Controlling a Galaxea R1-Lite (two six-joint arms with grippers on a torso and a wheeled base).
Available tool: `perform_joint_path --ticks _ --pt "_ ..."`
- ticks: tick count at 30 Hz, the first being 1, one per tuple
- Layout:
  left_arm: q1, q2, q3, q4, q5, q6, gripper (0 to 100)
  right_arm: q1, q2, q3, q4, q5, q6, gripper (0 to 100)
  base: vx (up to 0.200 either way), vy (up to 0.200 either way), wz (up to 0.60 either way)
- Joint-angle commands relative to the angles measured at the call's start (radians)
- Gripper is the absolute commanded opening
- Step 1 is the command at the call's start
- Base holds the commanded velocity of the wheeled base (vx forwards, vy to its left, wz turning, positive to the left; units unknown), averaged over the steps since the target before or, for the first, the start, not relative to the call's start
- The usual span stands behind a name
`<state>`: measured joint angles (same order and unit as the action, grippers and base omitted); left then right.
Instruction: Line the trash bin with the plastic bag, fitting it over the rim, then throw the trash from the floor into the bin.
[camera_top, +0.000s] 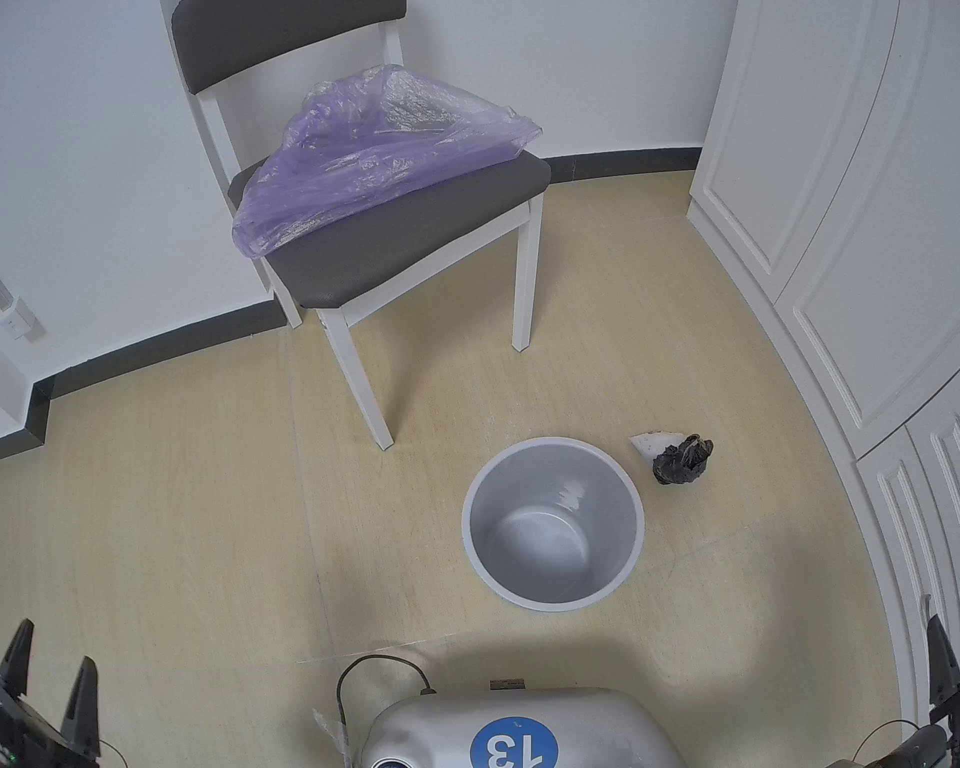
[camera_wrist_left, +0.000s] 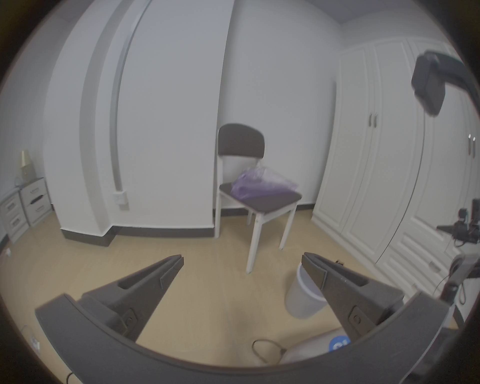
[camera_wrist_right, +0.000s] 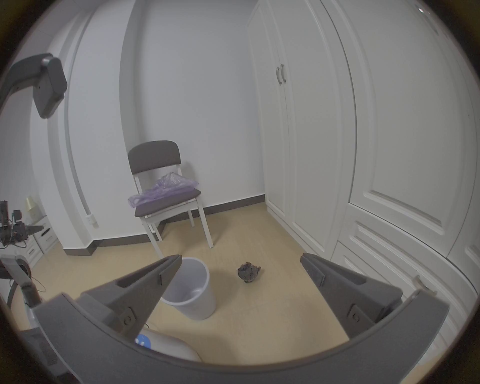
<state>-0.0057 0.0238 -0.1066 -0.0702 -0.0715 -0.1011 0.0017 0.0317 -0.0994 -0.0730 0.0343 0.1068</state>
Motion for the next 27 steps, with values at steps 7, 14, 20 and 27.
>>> perform_joint_path --ticks 7,14,20,27 --pt "-0.013 0.324 -0.476 0.119 -0.062 0.101 100 -0.011 0.422 -0.408 -0.057 0.038 -0.009 100 0.0 0.0 0.0" --pt "-0.007 0.551 -0.585 0.118 -0.054 0.285 100 -0.014 0.597 -0.556 -0.079 -0.001 -0.013 100 0.0 0.0 0.0" --pt "-0.01 0.791 -0.68 0.092 -0.014 0.296 100 0.001 0.746 -0.566 -0.143 -0.001 0.008 100 0.0 0.0 0.0" --pt "-0.014 1.039 -0.734 -0.065 0.07 0.354 100 0.119 0.78 -0.482 -0.266 -0.077 0.036 100 0.0 0.0 0.0"
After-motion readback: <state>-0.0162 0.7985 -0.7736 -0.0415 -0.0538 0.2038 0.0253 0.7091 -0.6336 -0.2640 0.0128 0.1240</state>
